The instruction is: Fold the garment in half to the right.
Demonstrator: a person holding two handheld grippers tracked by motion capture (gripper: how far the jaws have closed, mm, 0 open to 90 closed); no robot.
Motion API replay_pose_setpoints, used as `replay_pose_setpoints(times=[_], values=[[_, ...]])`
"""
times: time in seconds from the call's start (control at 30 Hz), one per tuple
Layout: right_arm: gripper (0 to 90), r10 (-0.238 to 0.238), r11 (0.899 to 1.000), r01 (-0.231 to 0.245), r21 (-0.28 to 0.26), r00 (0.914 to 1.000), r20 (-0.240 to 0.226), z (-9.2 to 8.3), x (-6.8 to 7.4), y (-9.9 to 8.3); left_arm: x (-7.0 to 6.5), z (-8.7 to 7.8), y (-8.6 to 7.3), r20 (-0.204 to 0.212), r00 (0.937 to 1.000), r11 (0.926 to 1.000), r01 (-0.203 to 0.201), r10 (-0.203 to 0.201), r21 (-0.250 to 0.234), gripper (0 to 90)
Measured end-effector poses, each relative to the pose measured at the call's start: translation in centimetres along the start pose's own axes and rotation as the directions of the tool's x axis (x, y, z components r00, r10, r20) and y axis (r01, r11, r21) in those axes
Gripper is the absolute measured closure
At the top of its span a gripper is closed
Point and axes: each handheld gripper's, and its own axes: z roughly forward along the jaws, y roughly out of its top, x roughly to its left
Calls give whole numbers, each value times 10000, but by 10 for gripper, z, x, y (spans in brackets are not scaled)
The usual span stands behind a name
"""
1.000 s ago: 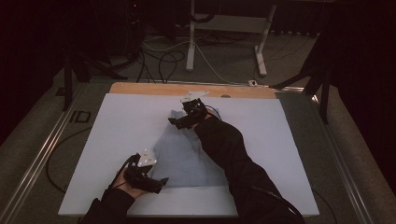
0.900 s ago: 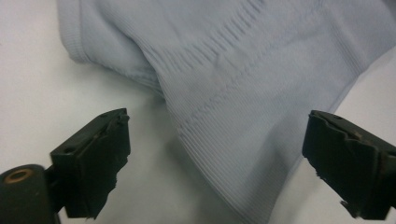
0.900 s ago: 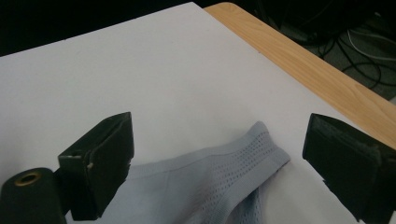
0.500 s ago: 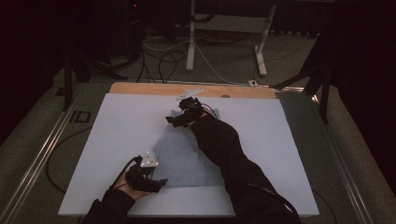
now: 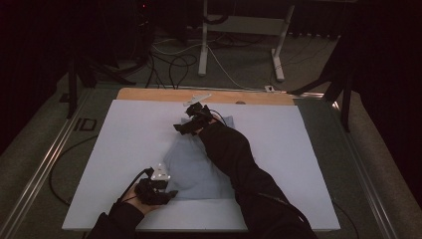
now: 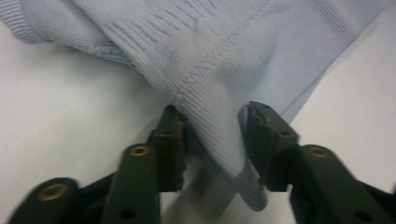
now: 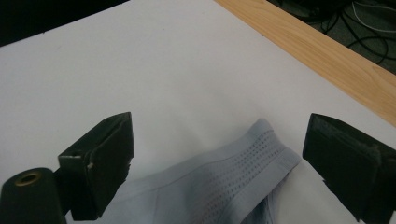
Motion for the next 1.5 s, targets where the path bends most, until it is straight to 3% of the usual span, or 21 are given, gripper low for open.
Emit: replay_pose_setpoints(times=[0.27,0.3,0.5,0.53,0.57,0.73,0.8,1.03,1.07,1.17,1.37,1.5], values=[[90,363,9992,-366,142,9992,179,11,-5,3,-2,1,1,214,9997,9999,-140,142,-90,830],[90,585,9981,-591,153,9974,413,15,-6,5,-2,1,2,227,9996,9998,-159,161,-84,836],[90,1056,9936,-1073,348,9933,470,22,-14,9,1,0,1,369,9992,9997,-146,154,-218,844],[93,1191,9916,-1216,443,9914,547,23,-16,10,1,0,1,348,9993,9996,-159,167,-243,845],[133,1624,9830,-1669,767,9848,616,25,-19,12,0,0,1,299,9993,9994,-223,230,-251,845],[170,1907,9731,-1996,1153,9781,832,29,-23,14,0,-1,2,286,9993,9992,-238,248,-331,848],[197,1857,9684,-1973,1526,9787,871,35,-24,14,0,-1,2,298,9992,9991,-248,258,-330,848],[242,1691,9611,-1898,2004,9787,1161,46,-25,12,0,-2,2,293,9992,9989,-268,279,-390,849],[270,1755,9546,-2025,2185,9749,1369,51,-26,11,0,-2,2,293,9992,9989,-243,255,-401,849],[284,1802,9524,-2096,2215,9728,1457,54,-26,11,0,-2,2,297,9992,9989,-265,276,-388,849],[359,1444,9540,-1850,2360,9731,1793,63,-24,12,0,-2,2,325,9991,9986,-260,275,-463,849],[421,1276,9467,-1789,2680,9718,1981,72,-23,13,-1,-3,3,312,9991,9983,-266,282,-511,850]])
